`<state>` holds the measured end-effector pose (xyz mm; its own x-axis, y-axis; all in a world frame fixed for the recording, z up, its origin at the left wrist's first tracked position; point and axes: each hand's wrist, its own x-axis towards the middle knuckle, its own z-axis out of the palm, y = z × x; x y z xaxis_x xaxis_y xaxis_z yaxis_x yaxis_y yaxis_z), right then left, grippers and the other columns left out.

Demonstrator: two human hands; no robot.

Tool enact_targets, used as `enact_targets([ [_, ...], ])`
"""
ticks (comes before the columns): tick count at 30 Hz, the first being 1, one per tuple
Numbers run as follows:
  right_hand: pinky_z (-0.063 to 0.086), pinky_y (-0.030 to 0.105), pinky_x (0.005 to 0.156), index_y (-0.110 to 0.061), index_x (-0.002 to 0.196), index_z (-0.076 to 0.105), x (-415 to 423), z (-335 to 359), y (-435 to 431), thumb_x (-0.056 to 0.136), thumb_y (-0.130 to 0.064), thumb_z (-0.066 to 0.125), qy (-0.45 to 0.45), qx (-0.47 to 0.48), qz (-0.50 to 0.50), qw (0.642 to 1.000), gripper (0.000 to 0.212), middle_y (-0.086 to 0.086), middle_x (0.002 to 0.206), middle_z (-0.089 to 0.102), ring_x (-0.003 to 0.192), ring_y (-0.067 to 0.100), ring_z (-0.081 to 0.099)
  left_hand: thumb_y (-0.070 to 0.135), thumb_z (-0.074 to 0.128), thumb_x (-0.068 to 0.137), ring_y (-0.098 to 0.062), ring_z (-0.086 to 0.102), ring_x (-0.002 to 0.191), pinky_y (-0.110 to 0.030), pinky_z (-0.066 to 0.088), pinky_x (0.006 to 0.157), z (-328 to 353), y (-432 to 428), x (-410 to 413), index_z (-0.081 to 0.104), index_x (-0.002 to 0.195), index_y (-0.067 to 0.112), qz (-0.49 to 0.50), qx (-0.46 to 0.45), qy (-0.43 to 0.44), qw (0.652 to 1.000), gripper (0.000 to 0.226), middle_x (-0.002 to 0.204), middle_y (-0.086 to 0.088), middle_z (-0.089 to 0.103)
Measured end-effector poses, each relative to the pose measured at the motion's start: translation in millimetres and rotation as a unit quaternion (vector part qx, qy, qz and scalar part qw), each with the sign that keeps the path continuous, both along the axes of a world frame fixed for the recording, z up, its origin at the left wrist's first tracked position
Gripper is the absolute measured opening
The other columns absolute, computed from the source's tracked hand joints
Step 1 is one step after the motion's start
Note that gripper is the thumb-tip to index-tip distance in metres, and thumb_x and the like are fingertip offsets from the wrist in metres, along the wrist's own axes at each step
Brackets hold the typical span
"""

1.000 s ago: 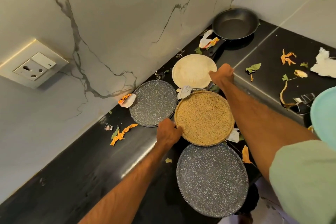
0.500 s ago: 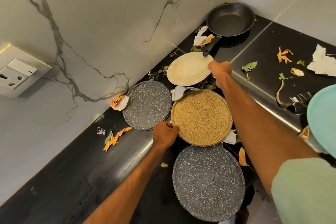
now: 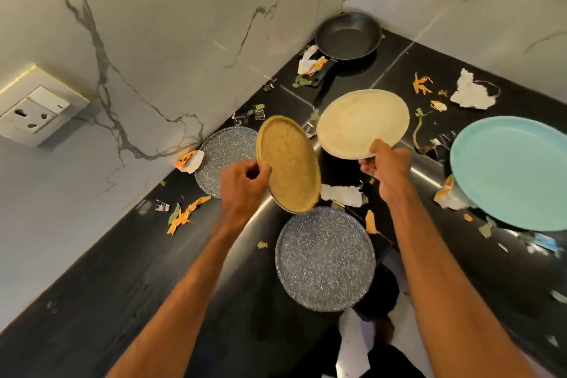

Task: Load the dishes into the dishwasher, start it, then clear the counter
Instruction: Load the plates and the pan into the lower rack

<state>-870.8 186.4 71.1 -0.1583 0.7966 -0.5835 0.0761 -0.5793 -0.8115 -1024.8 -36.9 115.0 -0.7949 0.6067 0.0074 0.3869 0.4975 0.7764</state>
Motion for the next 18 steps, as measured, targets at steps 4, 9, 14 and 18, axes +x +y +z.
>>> enact_targets([
  [4,0.058,0.029,0.060,-0.008,0.137,0.049,65,12,-45,0.088,-0.007,0.059,0.011,-0.012,-0.026,1.000,0.049,0.013,0.110,0.071,0.083,0.027,0.075,0.036,0.057,0.095,-0.016,0.059,0.056,-0.042,0.053,0.049,29,-7,15,0.072,0.084,0.012,-0.085,0.010,0.155,0.984,0.031,0.072,-0.001,0.064],
  [9,0.057,0.029,0.055,-0.005,0.123,0.060,155,20,-81,0.090,-0.008,0.055,-0.065,0.036,-0.045,0.996,0.033,0.011,0.112,0.068,0.088,0.025,0.069,0.027,0.060,0.097,-0.014,0.061,0.064,-0.038,0.056,0.054,55,-6,52,0.075,0.095,0.011,-0.181,0.036,0.238,0.953,0.023,0.084,-0.003,0.069],
  [14,0.061,0.042,0.062,-0.006,0.101,0.068,253,29,-108,0.089,-0.021,0.058,-0.197,0.123,-0.056,0.971,0.022,0.015,0.097,0.071,0.079,0.025,0.068,0.026,0.061,0.098,-0.009,0.060,0.071,-0.032,0.055,0.061,76,2,119,0.074,0.110,0.014,-0.316,0.055,0.257,0.912,0.020,0.092,0.001,0.069],
  [18,0.052,0.036,0.061,-0.008,0.082,0.065,330,42,-137,0.088,-0.021,0.060,-0.295,0.194,-0.023,0.935,0.015,0.004,0.072,0.065,0.071,0.026,0.063,0.026,0.065,0.096,-0.007,0.057,0.064,-0.030,0.051,0.058,86,7,181,0.076,0.106,0.018,-0.386,0.071,0.258,0.883,0.017,0.080,0.007,0.066],
])
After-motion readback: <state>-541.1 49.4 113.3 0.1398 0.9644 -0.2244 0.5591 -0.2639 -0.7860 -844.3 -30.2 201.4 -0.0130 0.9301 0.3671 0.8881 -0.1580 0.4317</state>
